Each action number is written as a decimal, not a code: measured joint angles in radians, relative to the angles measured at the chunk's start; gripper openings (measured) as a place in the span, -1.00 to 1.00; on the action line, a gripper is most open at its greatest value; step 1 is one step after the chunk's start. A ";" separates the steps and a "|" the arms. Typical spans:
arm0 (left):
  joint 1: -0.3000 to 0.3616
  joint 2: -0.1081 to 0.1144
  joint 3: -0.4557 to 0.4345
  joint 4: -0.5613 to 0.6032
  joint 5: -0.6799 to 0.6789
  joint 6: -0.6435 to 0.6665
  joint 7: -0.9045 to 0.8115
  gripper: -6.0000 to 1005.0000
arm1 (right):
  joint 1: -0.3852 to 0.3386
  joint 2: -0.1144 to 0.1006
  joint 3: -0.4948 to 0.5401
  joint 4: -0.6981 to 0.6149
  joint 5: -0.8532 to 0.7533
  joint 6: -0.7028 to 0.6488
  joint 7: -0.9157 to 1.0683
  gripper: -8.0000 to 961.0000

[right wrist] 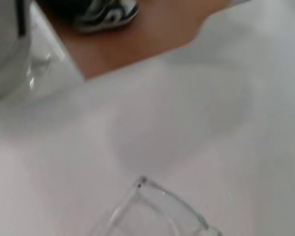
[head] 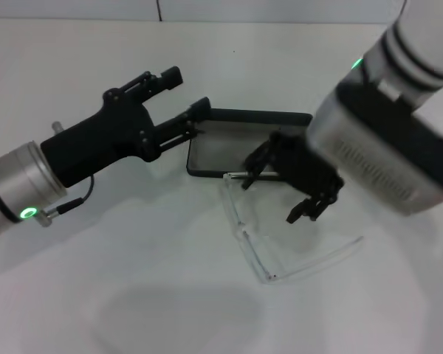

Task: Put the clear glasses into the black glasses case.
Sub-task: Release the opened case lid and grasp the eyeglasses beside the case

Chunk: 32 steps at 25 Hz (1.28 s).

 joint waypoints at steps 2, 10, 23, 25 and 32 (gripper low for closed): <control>0.005 0.000 -0.010 -0.001 0.000 0.000 0.000 0.50 | 0.005 0.002 -0.091 0.007 -0.007 0.074 -0.021 0.57; 0.019 -0.001 -0.047 -0.002 -0.001 -0.006 0.001 0.50 | 0.034 0.005 -0.241 0.034 0.011 0.155 -0.105 0.57; 0.024 0.009 -0.162 -0.028 0.010 -0.011 0.008 0.50 | 0.105 0.005 -0.427 0.116 0.055 0.309 -0.133 0.57; 0.025 0.009 -0.162 -0.028 0.011 -0.011 0.015 0.50 | 0.123 0.005 -0.444 0.144 0.067 0.333 -0.129 0.57; 0.021 0.009 -0.162 -0.027 0.012 -0.012 0.030 0.50 | 0.150 0.005 -0.464 0.184 0.093 0.336 -0.130 0.48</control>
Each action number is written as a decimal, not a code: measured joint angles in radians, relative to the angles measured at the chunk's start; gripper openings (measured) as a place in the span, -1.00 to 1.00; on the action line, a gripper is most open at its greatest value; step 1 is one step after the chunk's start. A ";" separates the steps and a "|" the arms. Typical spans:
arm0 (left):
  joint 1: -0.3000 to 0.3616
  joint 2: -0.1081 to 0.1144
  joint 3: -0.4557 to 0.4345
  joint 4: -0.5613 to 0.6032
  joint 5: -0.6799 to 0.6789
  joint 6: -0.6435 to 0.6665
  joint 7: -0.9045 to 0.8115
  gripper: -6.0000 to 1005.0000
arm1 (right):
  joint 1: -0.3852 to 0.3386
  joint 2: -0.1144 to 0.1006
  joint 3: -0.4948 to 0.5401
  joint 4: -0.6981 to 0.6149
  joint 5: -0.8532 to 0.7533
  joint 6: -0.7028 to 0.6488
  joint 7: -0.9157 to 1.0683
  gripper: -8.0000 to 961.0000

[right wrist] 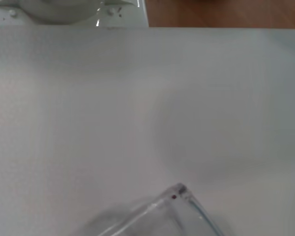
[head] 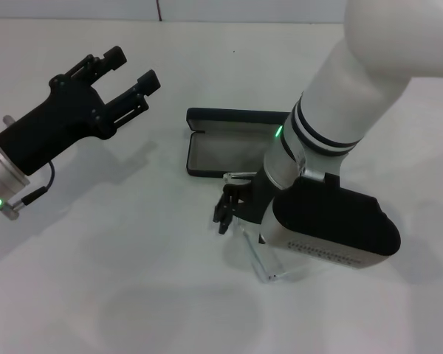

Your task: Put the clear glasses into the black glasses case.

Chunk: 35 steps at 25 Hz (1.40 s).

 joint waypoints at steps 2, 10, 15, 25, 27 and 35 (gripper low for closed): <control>-0.005 0.000 0.000 0.000 0.000 0.000 0.000 0.50 | -0.004 0.000 -0.008 0.007 -0.002 0.010 -0.005 0.40; -0.029 0.000 0.000 0.000 0.000 -0.032 0.000 0.49 | -0.031 0.000 0.018 0.026 0.010 0.040 -0.013 0.05; -0.036 -0.005 0.000 0.000 0.001 -0.041 -0.004 0.49 | -0.074 0.000 0.133 0.011 -0.012 0.013 0.007 -0.41; -0.042 -0.007 0.008 0.003 0.001 0.009 -0.061 0.48 | -0.346 -0.009 0.818 -0.197 0.077 -0.401 0.057 -0.73; -0.050 -0.008 0.009 0.005 0.001 0.043 -0.070 0.48 | -0.421 -0.011 0.964 -0.196 0.176 -0.470 0.069 -0.74; -0.122 -0.008 0.014 0.008 0.035 0.127 -0.083 0.48 | -0.589 -0.017 1.256 0.072 0.550 -0.393 0.241 -0.74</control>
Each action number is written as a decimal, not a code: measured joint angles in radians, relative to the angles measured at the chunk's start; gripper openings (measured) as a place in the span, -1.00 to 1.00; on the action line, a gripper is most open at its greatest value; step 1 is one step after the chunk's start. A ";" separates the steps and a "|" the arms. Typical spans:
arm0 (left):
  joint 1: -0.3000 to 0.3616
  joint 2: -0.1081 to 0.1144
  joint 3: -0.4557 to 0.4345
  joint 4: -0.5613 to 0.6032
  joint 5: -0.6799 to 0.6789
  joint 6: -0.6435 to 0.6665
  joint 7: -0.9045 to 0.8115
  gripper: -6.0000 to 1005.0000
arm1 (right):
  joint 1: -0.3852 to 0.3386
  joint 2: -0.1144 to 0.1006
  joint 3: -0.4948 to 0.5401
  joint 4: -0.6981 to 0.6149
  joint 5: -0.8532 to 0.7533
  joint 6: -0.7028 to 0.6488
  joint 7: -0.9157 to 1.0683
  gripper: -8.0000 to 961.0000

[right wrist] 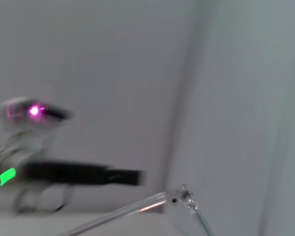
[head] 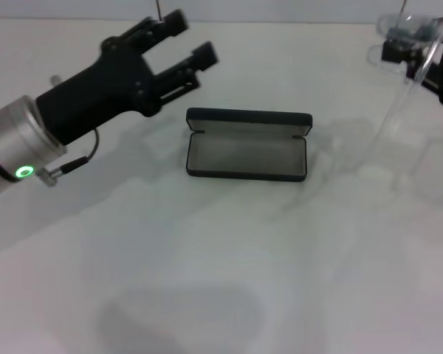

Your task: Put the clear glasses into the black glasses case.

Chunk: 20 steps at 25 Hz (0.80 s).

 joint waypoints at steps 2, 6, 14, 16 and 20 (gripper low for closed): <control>-0.038 0.000 0.000 0.000 0.026 0.003 -0.008 0.48 | 0.021 -0.014 0.010 0.077 0.000 0.047 0.097 -0.74; -0.134 -0.002 0.009 -0.011 0.076 -0.003 -0.012 0.48 | 0.131 -0.079 0.001 0.239 -0.125 0.066 0.320 -0.74; -0.262 -0.009 0.042 -0.061 0.109 -0.067 0.002 0.48 | 0.352 -0.133 0.001 0.492 -0.410 -0.043 0.484 -0.74; -0.270 -0.009 0.059 -0.063 0.107 -0.073 0.010 0.48 | 0.375 -0.125 0.002 0.488 -0.446 -0.068 0.528 -0.74; -0.284 -0.012 0.084 -0.062 0.104 -0.077 0.019 0.48 | 0.402 -0.117 0.003 0.487 -0.465 -0.098 0.597 -0.74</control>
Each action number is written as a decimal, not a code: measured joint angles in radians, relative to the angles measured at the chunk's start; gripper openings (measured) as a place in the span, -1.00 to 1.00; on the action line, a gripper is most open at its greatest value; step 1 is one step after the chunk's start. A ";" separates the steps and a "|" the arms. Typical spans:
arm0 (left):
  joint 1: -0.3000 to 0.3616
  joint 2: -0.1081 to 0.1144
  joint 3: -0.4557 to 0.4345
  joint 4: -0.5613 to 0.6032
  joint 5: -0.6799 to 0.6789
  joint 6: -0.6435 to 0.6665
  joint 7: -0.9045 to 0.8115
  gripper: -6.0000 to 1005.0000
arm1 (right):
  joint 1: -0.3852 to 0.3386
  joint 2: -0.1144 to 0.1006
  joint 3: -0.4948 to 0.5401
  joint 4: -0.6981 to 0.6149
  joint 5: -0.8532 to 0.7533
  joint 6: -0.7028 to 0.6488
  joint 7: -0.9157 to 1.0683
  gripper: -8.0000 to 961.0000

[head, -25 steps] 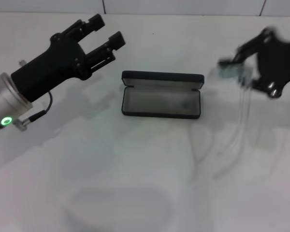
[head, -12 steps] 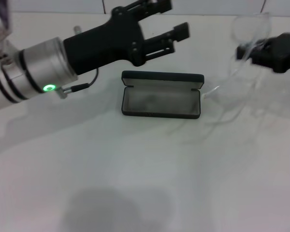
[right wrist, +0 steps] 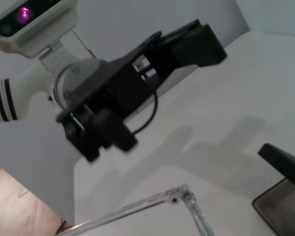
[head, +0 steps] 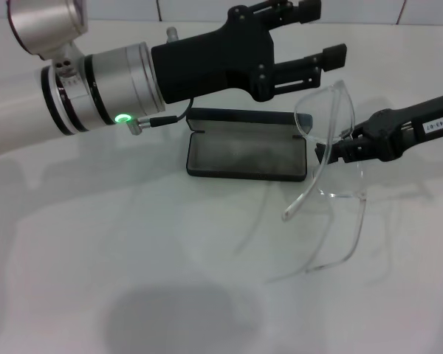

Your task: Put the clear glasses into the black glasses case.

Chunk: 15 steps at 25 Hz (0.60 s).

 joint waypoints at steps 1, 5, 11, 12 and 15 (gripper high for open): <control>0.000 0.000 0.008 0.000 -0.001 0.000 0.001 0.48 | 0.002 0.002 0.001 0.000 0.001 0.001 0.016 -0.74; 0.001 -0.003 0.016 0.000 0.000 -0.001 0.009 0.48 | 0.011 0.007 0.009 0.001 0.006 0.003 0.066 -0.74; 0.014 -0.005 0.062 -0.002 -0.004 -0.017 0.039 0.48 | 0.020 0.021 0.011 0.000 0.015 0.004 0.114 -0.74; 0.017 -0.005 0.066 -0.002 -0.004 -0.025 0.044 0.48 | 0.021 0.023 0.012 0.002 0.025 0.006 0.124 -0.74; 0.027 -0.006 0.070 -0.002 -0.005 -0.036 0.056 0.47 | 0.027 0.026 0.012 0.008 0.049 -0.004 0.151 -0.74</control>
